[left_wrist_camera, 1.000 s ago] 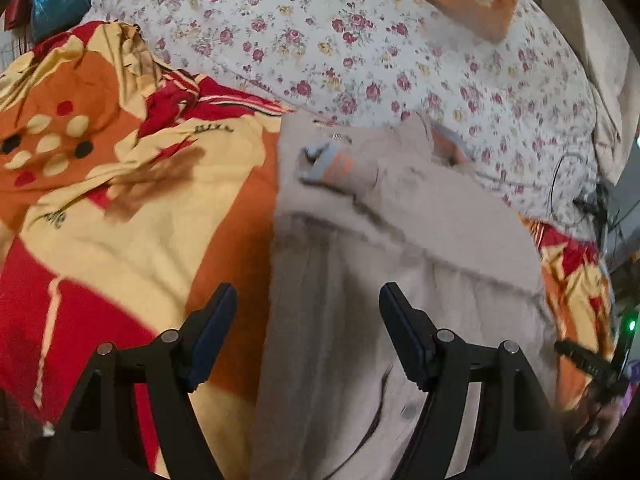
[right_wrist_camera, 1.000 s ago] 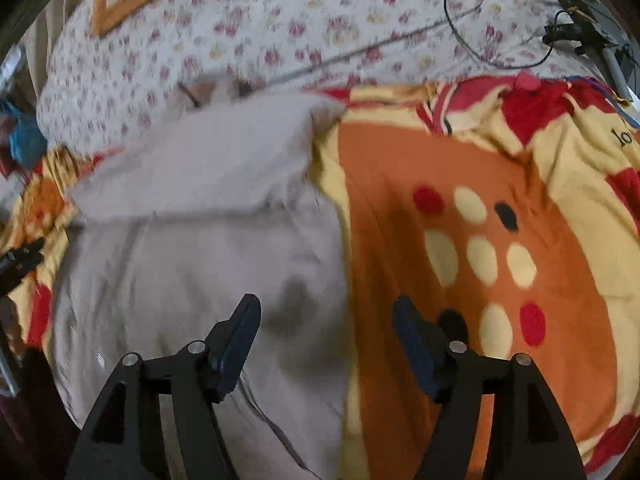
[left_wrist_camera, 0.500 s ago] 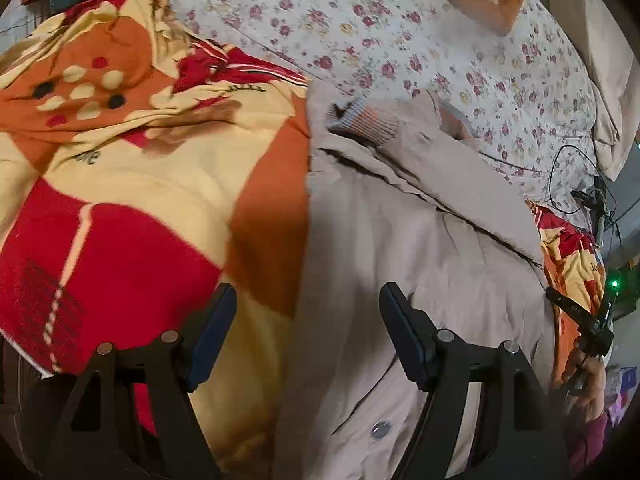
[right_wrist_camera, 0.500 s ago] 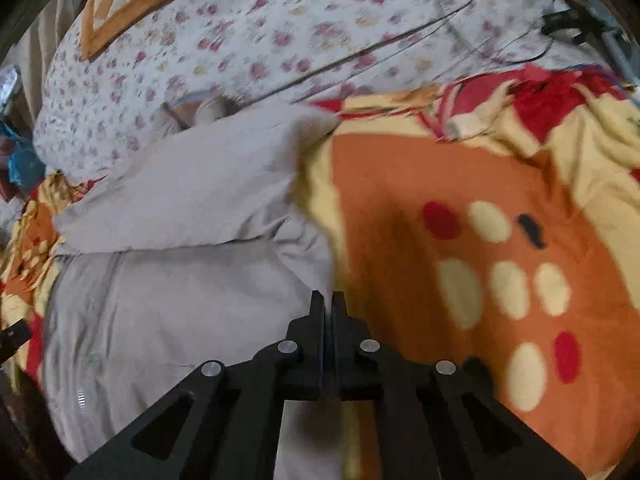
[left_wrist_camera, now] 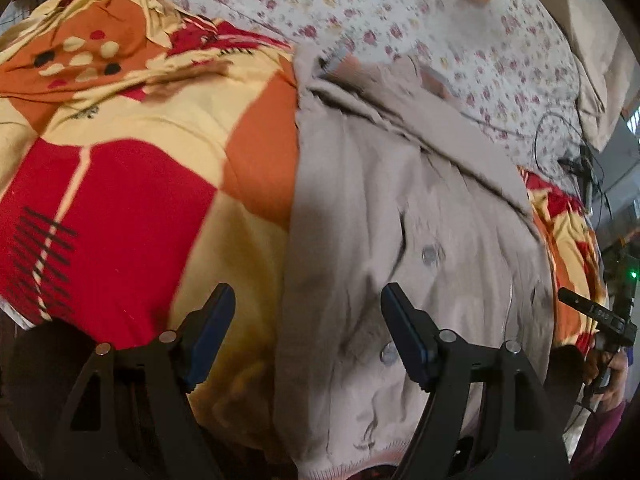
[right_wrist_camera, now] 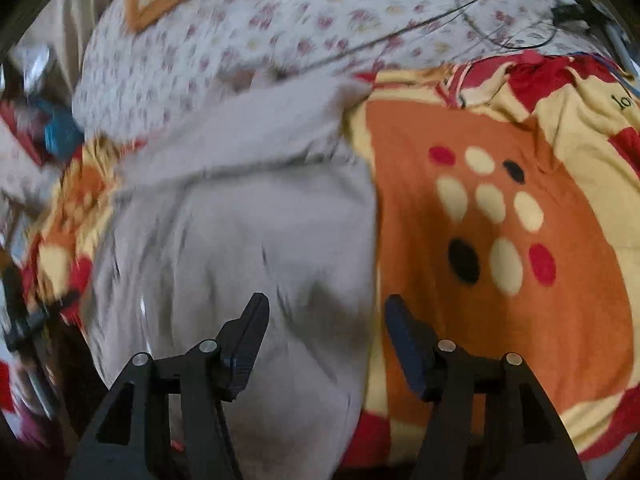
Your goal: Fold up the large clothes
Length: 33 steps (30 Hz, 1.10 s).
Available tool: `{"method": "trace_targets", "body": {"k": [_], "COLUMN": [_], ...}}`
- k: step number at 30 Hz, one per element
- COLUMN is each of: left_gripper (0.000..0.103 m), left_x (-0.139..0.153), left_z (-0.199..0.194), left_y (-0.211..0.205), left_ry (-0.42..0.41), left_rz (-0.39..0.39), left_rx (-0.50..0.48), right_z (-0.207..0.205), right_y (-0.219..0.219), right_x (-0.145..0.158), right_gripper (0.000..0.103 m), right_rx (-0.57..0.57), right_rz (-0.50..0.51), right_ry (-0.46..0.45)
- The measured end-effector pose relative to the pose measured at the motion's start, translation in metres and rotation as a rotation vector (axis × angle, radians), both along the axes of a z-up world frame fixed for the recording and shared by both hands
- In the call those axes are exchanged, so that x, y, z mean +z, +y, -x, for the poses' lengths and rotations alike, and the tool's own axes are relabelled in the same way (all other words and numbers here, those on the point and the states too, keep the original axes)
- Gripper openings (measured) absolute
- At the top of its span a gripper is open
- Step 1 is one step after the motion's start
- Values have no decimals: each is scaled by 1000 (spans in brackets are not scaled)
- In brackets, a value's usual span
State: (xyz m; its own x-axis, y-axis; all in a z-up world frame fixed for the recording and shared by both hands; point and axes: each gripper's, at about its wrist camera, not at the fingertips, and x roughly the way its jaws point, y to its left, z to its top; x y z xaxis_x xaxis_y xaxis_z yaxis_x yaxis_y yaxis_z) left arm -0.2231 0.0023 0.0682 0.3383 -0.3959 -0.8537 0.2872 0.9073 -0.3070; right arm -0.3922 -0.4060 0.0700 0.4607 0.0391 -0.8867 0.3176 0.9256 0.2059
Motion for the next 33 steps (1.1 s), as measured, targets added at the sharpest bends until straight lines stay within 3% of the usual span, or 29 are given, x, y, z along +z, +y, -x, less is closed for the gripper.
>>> {"method": "trace_targets", "body": {"k": [3, 4, 5, 6, 8, 9, 15, 18, 20, 21, 28, 33], "left_gripper": [75, 75, 75, 75, 75, 75, 75, 75, 75, 75, 75, 75], "left_x": [-9, -10, -10, -10, -11, -12, -15, -14, -14, -14, -15, -16], "left_z": [3, 3, 4, 4, 3, 2, 3, 4, 5, 5, 4, 4], "left_y": [-4, -4, -5, -6, -7, -8, -12, -12, -11, -11, -10, -13], "left_ry": [36, 44, 49, 46, 34, 31, 44, 43, 44, 45, 49, 42], "left_rz": [9, 17, 28, 33, 27, 23, 22, 18, 21, 20, 25, 8], "left_rx": [0, 2, 1, -2, -3, 2, 6, 1, 7, 7, 14, 4], "right_z": [3, 5, 8, 10, 15, 17, 30, 35, 35, 34, 32, 31], "right_y": [1, 4, 8, 11, 10, 8, -2, -1, -1, -1, 20, 25], "right_x": [-24, -28, -26, -23, -17, -16, -16, -13, -13, -12, -20, -21], "right_gripper": [59, 47, 24, 13, 1, 1, 1, 19, 49, 53, 53, 59], "right_rx": [-19, -33, -29, -5, -7, -20, -70, -90, -96, -98, -46, -33], "right_rz": [-49, -24, 2, 18, 65, 89, 54, -28, -53, -62, -59, -45], "right_ry": [40, 34, 15, -10, -18, -14, -33, -48, -44, -41, 6, 8]}}
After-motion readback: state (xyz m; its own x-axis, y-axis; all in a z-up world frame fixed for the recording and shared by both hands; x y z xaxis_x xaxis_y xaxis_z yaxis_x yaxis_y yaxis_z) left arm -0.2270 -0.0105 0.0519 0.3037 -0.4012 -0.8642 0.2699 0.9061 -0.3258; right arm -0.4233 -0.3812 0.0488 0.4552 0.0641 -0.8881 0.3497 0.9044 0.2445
